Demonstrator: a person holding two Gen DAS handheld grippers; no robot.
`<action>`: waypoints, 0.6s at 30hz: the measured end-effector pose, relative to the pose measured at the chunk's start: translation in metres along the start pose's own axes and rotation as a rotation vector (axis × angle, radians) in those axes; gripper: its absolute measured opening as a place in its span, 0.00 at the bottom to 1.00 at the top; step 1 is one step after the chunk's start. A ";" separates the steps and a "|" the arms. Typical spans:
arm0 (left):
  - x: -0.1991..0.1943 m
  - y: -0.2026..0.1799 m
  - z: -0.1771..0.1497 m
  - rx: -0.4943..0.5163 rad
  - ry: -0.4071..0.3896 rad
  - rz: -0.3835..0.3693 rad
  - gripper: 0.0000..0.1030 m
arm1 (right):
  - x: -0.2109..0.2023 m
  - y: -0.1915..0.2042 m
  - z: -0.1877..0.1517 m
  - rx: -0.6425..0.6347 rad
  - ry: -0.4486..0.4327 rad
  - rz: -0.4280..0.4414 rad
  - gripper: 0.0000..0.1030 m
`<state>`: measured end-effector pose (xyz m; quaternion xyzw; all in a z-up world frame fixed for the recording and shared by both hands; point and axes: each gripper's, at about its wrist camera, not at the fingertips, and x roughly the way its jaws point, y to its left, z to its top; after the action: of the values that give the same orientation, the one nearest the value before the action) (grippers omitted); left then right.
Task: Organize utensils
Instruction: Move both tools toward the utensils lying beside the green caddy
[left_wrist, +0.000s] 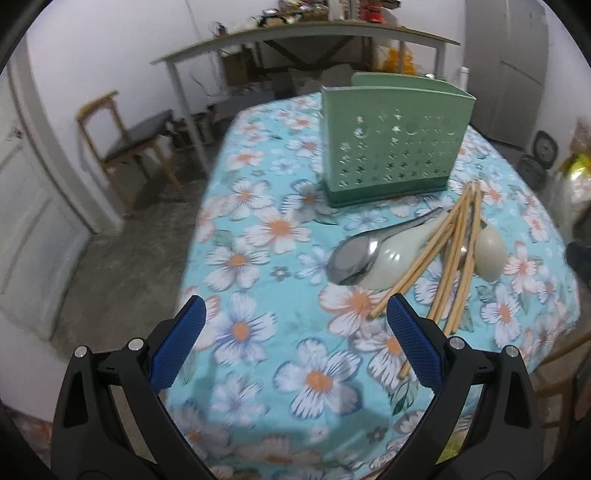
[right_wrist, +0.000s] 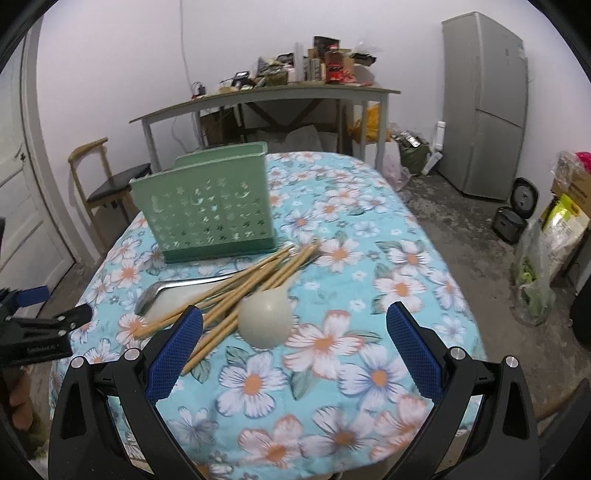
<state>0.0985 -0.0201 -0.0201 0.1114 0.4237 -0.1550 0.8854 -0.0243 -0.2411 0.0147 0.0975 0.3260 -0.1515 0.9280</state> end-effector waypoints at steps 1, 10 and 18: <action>0.005 0.003 0.001 -0.008 0.000 -0.046 0.92 | 0.005 0.004 0.000 -0.010 0.009 -0.001 0.94; 0.045 0.006 0.008 -0.013 0.007 -0.218 0.92 | 0.047 0.020 -0.003 -0.070 0.097 0.028 0.94; 0.064 -0.007 0.003 0.203 -0.018 -0.118 0.92 | 0.074 0.010 -0.005 -0.033 0.159 0.047 0.94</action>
<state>0.1362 -0.0387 -0.0684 0.1739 0.4035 -0.2500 0.8628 0.0317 -0.2465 -0.0352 0.1015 0.3988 -0.1163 0.9040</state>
